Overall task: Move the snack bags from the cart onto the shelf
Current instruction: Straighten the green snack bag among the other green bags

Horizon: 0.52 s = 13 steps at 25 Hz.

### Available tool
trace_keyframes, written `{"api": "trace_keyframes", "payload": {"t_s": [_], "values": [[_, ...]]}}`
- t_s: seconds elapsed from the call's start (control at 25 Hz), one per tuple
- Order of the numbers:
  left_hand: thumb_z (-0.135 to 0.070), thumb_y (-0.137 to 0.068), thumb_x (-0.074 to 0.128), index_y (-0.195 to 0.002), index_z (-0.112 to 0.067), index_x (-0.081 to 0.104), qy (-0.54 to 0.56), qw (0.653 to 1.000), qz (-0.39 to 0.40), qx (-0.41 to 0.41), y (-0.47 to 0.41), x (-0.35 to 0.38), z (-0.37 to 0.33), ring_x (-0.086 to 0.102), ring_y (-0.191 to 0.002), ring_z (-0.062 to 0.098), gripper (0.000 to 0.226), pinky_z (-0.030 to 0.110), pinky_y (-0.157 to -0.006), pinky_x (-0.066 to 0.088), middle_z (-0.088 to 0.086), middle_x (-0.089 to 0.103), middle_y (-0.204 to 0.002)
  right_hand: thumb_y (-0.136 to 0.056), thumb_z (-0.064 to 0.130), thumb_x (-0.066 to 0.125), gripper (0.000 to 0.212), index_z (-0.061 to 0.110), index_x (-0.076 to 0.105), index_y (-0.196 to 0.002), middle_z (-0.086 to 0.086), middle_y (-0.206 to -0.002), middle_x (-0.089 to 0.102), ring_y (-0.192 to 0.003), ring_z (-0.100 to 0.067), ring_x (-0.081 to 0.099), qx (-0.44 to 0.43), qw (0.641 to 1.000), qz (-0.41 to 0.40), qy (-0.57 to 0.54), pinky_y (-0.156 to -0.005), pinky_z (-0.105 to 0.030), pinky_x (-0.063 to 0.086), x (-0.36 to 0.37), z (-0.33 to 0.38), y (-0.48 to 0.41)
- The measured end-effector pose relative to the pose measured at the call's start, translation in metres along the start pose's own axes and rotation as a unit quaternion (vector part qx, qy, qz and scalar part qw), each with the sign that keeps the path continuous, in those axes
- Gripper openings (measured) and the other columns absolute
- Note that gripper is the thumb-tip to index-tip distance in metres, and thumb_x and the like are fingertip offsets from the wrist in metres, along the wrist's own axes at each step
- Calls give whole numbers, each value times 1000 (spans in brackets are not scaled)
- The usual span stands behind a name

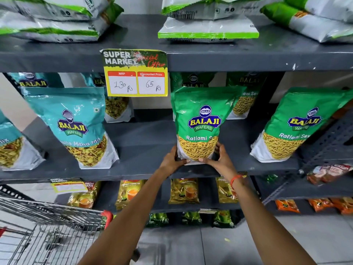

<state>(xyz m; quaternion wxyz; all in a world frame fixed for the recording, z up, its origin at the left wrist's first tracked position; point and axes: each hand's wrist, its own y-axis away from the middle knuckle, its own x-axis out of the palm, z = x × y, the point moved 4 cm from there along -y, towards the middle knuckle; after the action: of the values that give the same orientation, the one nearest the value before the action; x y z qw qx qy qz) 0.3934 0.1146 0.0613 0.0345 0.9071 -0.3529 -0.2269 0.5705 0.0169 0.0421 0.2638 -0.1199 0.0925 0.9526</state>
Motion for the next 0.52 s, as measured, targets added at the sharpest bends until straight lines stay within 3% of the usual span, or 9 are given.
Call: {"api": "trace_keyframes", "payload": {"t_s": [0.2,0.36,0.44,0.52], "values": [[-15,-79,71,-142,-14,27,13,1000,10,-6,4,-1,-4,49,-126,27,76,38,-104,41,12,50,-141,-61,30,87,91,23,32,-133,2,-131,52,-118,-12,46,8,1000,0,3,-97,-26,37,3,4,5],[-16,-79,71,-144,-13,23,20,999,26,-10,6,-2,-6,48,-128,29,81,46,-110,39,14,47,-143,-61,31,87,91,22,32,-133,-1,-135,51,-128,-21,45,13,1000,2,11,-100,-30,38,3,7,6],[-20,-79,71,-148,-15,8,38,999,24,-6,11,0,-8,37,-136,30,93,48,-114,33,11,33,-152,-59,35,87,99,21,28,-138,-4,-141,47,-132,-23,43,12,1000,-5,12,-103,-32,36,2,12,10],[-31,-82,66,-147,-16,-14,45,998,-27,28,21,5,-16,10,-147,28,104,48,-120,16,8,3,-160,-61,48,81,108,21,20,-145,-4,-149,39,-138,-23,36,-10,999,-44,22,-108,-35,32,1,22,19]]}}
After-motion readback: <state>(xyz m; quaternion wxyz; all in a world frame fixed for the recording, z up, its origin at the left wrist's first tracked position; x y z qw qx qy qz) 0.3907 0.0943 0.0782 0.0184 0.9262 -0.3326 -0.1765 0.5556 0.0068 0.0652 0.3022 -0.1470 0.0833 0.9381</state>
